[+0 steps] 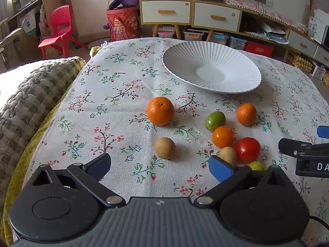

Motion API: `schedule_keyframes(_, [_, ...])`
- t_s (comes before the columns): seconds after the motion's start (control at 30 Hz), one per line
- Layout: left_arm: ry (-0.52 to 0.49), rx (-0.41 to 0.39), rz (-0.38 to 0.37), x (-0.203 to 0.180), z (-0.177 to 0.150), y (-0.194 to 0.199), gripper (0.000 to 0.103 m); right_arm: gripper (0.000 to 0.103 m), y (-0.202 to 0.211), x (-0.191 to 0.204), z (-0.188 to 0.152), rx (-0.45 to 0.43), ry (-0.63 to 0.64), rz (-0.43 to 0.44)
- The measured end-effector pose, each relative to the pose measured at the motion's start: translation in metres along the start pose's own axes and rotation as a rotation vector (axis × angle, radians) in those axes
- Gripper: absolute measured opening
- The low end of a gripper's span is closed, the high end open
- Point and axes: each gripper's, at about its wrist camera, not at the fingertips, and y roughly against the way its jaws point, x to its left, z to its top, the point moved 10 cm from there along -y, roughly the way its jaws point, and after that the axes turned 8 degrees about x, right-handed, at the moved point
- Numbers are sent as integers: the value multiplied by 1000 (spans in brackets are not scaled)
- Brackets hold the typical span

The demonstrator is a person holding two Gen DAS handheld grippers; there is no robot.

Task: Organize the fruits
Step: 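Move both tools toward the two oranges near the white plate, then close the left tool on the large orange while the right tool grasps a mandarin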

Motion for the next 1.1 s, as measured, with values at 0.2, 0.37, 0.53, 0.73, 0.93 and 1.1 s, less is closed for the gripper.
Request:
schedule_keyframes(0.2, [-1,15,8,6,4,-12,92,102,-10,4,6,63,-33,99])
schedule_keyframes(0.37, [-9,24,6,9,9,-24,92,101,-21,3,8,97,-51,130])
schedule_keyframes(0.53, [20,15,-25,15,17,-35,92,94,-32,4,12,110,-48,154])
schedule_keyframes(0.73, [52,-45,-126,13,32,-37,77,82,-40,14,17,101,-23,202])
schedule_keyframes(0.93, [88,-83,-210,10,42,-43,53,74,-48,18,23,95,-24,249])
schedule_keyframes(1.1, [93,-84,-214,10,45,-49,42,67,-49,22,31,69,-6,275])
